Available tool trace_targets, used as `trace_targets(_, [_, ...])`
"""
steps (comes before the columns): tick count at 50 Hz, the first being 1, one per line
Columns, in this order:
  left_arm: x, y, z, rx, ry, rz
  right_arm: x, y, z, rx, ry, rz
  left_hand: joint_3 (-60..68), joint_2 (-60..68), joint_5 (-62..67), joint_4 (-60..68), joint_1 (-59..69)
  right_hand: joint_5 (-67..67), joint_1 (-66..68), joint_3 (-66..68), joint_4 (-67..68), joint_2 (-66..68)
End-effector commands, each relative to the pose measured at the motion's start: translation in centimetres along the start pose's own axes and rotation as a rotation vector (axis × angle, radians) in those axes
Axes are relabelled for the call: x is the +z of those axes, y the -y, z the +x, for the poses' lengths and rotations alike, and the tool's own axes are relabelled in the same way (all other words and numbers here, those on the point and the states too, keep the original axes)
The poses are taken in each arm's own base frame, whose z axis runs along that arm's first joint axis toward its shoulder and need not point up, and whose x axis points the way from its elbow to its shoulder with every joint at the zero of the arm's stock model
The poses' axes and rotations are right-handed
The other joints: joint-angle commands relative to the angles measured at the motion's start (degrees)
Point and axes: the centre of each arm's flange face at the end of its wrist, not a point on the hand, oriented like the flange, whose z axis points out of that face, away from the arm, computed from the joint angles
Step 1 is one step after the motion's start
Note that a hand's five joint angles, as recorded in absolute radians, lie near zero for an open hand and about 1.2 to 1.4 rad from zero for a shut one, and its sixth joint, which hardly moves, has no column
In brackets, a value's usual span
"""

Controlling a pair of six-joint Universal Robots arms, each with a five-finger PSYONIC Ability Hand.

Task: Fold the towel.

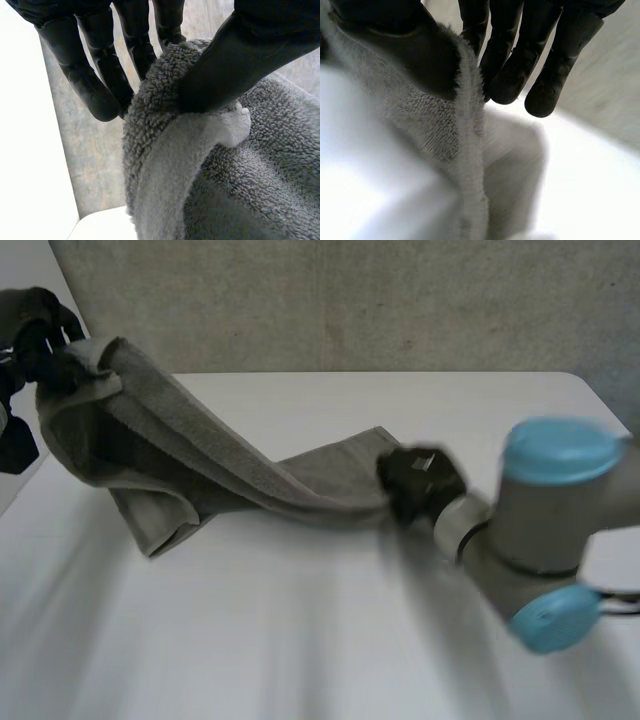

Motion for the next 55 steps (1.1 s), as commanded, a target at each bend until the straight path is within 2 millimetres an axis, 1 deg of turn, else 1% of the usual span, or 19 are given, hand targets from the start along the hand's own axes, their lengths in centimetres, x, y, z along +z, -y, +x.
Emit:
trace_targets(1, [-0.3,2.1,0.4,-0.059,-0.016,0.064,-4.8,12.1,6.0,-0.034,-0.162,0.341,-8.60,-5.11,-14.87,-7.18,-3.07,3.10,4.12,2.93,3.25,4.10])
trace_targets(3, [-0.8,3.3,1.0,-0.083,-0.043,0.097,-8.2,16.7,6.7,-0.087,-0.188,0.466,-8.60,-5.11,-14.87,-7.18,-3.07,3.10,4.12,2.93,3.25,4.10])
trace_targets(4, [-0.8,3.3,1.0,-0.083,-0.043,0.097,-8.2,16.7,6.7,-0.087,-0.188,0.466,-8.60,-5.11,-14.87,-7.18,-3.07,3.10,4.12,2.93,3.25,4.10])
trace_targets(6, [-1.4,4.5,1.5,-0.110,-0.084,0.131,-11.3,20.6,7.4,-0.158,-0.222,0.554,-8.60,-5.11,-14.87,-7.18,-3.07,3.10,4.12,2.93,3.25,4.10])
trace_targets(13, [-2.1,6.1,1.9,-0.203,-0.119,0.166,-13.6,23.4,9.5,-0.264,-0.275,0.546,-8.60,-5.11,-14.87,-7.18,-3.07,3.10,4.12,2.93,3.25,4.10])
trace_targets(21, [-1.2,3.7,1.1,-0.257,-0.086,0.068,-10.2,19.9,9.9,-0.339,-0.197,0.297,-8.60,-5.11,-14.87,-7.18,-3.07,3.10,4.12,2.93,3.25,4.10])
trace_targets(23, [-0.1,0.8,1.1,-0.264,-0.077,-0.030,-8.3,17.2,9.6,-0.373,-0.149,0.169,-8.60,-5.11,-14.87,-7.18,-3.07,3.10,4.12,2.93,3.25,4.10])
trace_targets(26, [0.4,-0.7,1.1,-0.268,-0.069,-0.083,-7.3,15.7,9.3,-0.388,-0.117,0.106,-8.60,-5.11,-14.87,-7.18,-3.07,3.10,4.12,2.93,3.25,4.10])
trace_targets(31, [2.4,-5.9,1.7,-0.276,-0.073,-0.232,-4.1,12.1,8.4,-0.460,-0.045,-0.015,-8.60,-5.11,-14.87,-7.18,-3.07,3.10,4.12,2.93,3.25,4.10])
trace_targets(37, [5.2,-6.8,2.2,-0.192,-0.092,-0.216,-1.1,13.1,8.6,-0.498,-0.094,0.106,-8.60,-5.11,-14.87,-7.18,-3.07,3.10,4.12,2.93,3.25,4.10])
trace_targets(40, [7.6,-4.5,3.0,-0.084,-0.129,-0.094,0.4,16.0,9.1,-0.529,-0.218,0.312,-8.60,-5.11,-14.87,-7.18,-3.07,3.10,4.12,2.93,3.25,4.10])
trace_targets(41, [8.6,-2.5,3.7,-0.038,-0.149,-0.002,0.7,18.0,9.5,-0.543,-0.307,0.451,-8.60,-5.11,-14.87,-7.18,-3.07,3.10,4.12,2.93,3.25,4.10])
trace_targets(42, [8.6,-2.5,3.7,-0.037,-0.149,-0.001,0.7,18.0,9.5,-0.543,-0.308,0.452,-8.60,-5.11,-14.87,-7.18,-3.07,3.10,4.12,2.93,3.25,4.10])
trace_targets(44, [9.6,1.2,4.4,0.006,-0.176,0.186,0.6,21.3,10.8,-0.542,-0.485,0.687,-8.60,-5.11,-14.87,-7.18,-3.07,3.10,4.12,2.93,3.25,4.10])
trace_targets(45, [9.7,1.2,4.4,0.006,-0.176,0.187,0.6,21.3,10.8,-0.542,-0.486,0.689,-8.60,-5.11,-14.87,-7.18,-3.07,3.10,4.12,2.93,3.25,4.10])
trace_targets(47, [9.6,4.4,5.2,-0.008,-0.208,0.354,-0.4,22.8,10.9,-0.544,-0.537,0.783,-8.60,-5.11,-14.87,-7.18,-3.07,3.10,4.12,2.93,3.25,4.10])
trace_targets(51, [9.0,6.8,5.4,-0.039,-0.230,0.446,-1.4,23.0,10.4,-0.553,-0.508,0.774,-8.60,-5.11,-14.87,-7.18,-3.07,3.10,4.12,2.93,3.25,4.10])
trace_targets(53, [8.8,7.1,5.1,-0.052,-0.229,0.446,-1.3,22.1,10.2,-0.554,-0.474,0.732,-8.60,-5.11,-14.87,-7.18,-3.07,3.10,4.12,2.93,3.25,4.10])
trace_targets(55, [8.7,6.2,4.7,-0.056,-0.230,0.394,-0.7,19.3,9.5,-0.552,-0.381,0.595,-8.60,-5.11,-14.87,-7.18,-3.07,3.10,4.12,2.93,3.25,4.10])
